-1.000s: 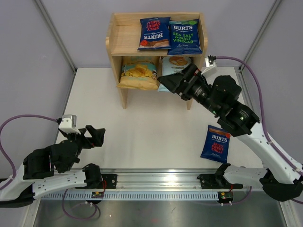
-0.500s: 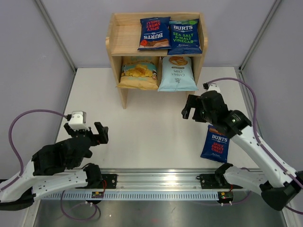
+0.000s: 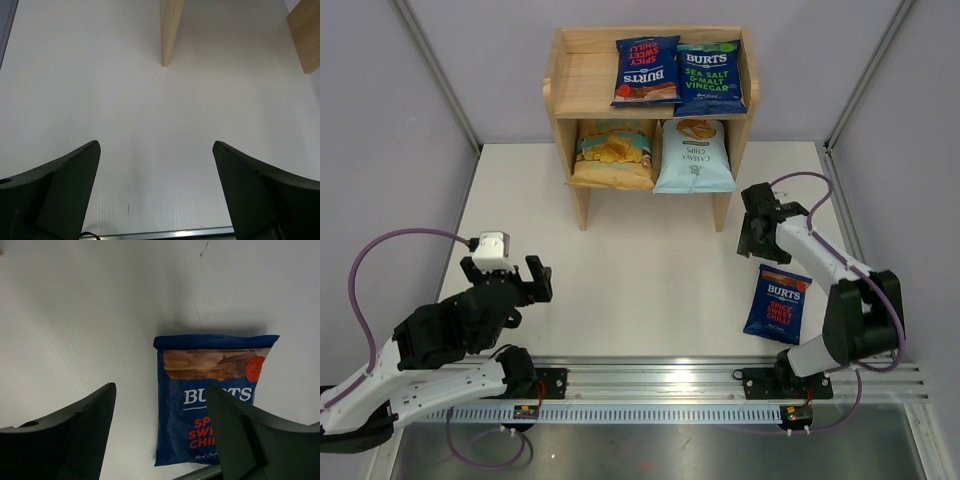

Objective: Place and organize the chips bags onto the shelf

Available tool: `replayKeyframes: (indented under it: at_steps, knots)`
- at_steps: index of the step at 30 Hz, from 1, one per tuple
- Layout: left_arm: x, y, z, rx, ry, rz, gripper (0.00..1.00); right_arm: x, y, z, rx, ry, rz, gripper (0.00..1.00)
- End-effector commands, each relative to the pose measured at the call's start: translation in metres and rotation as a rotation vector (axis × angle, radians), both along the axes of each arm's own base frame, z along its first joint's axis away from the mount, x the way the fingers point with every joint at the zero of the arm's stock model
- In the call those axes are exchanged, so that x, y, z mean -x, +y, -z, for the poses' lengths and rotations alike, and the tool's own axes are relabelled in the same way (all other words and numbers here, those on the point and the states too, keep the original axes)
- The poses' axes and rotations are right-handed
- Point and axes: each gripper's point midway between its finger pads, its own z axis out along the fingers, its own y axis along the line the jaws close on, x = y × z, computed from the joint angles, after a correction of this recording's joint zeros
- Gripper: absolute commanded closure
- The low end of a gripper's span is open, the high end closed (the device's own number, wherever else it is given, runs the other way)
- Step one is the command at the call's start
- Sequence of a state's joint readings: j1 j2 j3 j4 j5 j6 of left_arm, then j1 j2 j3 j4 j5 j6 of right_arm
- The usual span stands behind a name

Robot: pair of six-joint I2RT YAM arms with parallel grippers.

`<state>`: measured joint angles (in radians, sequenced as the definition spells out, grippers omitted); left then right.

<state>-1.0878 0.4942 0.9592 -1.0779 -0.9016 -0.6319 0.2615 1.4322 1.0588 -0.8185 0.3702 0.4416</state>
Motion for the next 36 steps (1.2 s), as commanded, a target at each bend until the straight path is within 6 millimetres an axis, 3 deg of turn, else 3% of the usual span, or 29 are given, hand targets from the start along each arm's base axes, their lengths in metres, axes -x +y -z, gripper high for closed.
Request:
replayKeyframes:
  at_steps: [1, 3, 6, 11, 16, 23, 27, 33, 36]
  knots:
    - [-0.003, -0.01, -0.004, 0.014, -0.007, 0.026, 0.01, -0.008, -0.011, 0.023, 0.095, 0.106, -0.005, 0.21]
    - [-0.003, -0.01, -0.004, 0.016, -0.007, 0.027, 0.01, -0.007, -0.008, 0.04, 0.093, 0.18, -0.014, 0.23]
    - [-0.003, -0.01, -0.004, 0.019, -0.007, 0.025, 0.01, -0.007, -0.009, 0.048, 0.109, 0.217, -0.022, 0.24]
    - [-0.003, -0.013, -0.002, 0.016, -0.003, 0.036, 0.01, -0.008, -0.02, 0.051, 0.188, 0.268, -0.012, 0.27]
    - [-0.003, -0.011, -0.003, 0.021, -0.005, 0.033, 0.01, -0.004, -0.023, 0.064, 0.165, 0.359, -0.032, 0.31]
    - [0.0, -0.009, -0.008, 0.066, -0.028, 0.046, 0.01, 0.002, -0.028, 0.068, 0.163, 0.407, -0.056, 0.37]
    - [0.001, -0.007, -0.01, 0.079, -0.038, 0.05, 0.01, 0.006, -0.022, 0.074, 0.125, 0.438, -0.076, 0.56]
    - [0.003, -0.007, -0.011, 0.09, -0.044, 0.059, 0.01, 0.01, -0.014, 0.08, 0.054, 0.453, -0.08, 0.59]
    - [0.002, -0.007, -0.011, 0.092, -0.046, 0.062, 0.01, 0.009, -0.017, 0.077, 0.042, 0.437, -0.069, 0.69]
